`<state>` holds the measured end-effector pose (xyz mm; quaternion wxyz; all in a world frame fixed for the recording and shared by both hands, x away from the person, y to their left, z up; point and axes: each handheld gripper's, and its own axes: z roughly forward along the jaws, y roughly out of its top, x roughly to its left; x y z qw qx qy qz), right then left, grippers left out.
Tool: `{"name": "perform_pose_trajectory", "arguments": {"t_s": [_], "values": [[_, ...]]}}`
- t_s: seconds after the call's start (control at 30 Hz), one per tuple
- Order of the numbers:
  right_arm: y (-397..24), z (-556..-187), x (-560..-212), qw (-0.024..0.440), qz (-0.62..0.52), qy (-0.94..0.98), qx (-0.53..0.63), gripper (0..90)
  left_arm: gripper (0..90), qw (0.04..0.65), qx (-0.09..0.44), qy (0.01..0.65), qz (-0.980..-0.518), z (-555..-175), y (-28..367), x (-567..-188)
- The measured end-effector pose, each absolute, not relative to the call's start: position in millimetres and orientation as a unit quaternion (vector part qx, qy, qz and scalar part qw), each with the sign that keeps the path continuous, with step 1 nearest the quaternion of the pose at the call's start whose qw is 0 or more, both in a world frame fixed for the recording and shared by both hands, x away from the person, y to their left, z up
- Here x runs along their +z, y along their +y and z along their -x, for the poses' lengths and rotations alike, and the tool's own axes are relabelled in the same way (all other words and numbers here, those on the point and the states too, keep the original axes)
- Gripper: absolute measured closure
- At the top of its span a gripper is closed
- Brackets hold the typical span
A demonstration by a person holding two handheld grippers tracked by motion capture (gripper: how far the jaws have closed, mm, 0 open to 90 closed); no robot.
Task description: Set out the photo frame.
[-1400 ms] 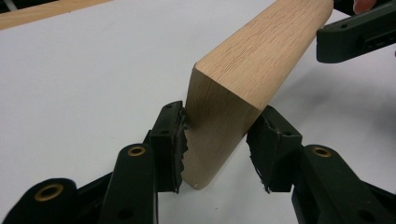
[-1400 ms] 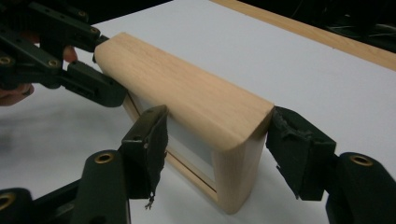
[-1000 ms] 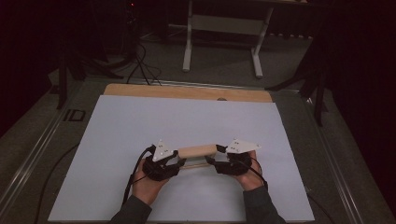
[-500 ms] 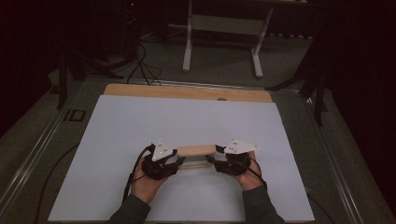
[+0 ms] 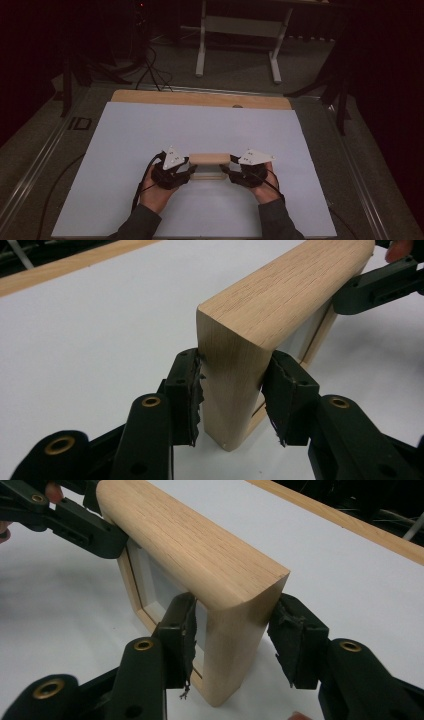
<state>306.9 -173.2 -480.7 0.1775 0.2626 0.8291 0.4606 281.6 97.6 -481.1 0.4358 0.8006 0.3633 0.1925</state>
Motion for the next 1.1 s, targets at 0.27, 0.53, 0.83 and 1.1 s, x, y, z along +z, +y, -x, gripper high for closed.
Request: {"name": "perform_pose_trajectory", "arguments": {"t_s": [0.27,0.53,0.83,1.1], "values": [[-172,-308,-480,0.180,-0.258,0.830,0.461,57.2,67.2,0.442,0.205,0.366,-0.793,-284,101,-480],[-168,-308,-479,0.185,-0.252,0.834,0.455,57.1,66.2,0.443,0.198,0.361,-0.797,-292,104,-481],[-166,-311,-476,0.199,-0.234,0.843,0.441,56.6,59.6,0.431,0.196,0.344,-0.811,-299,104,-487],[-166,-318,-475,0.215,-0.220,0.848,0.432,55.5,55.5,0.451,0.185,0.334,-0.807,-306,107,-484]]}}
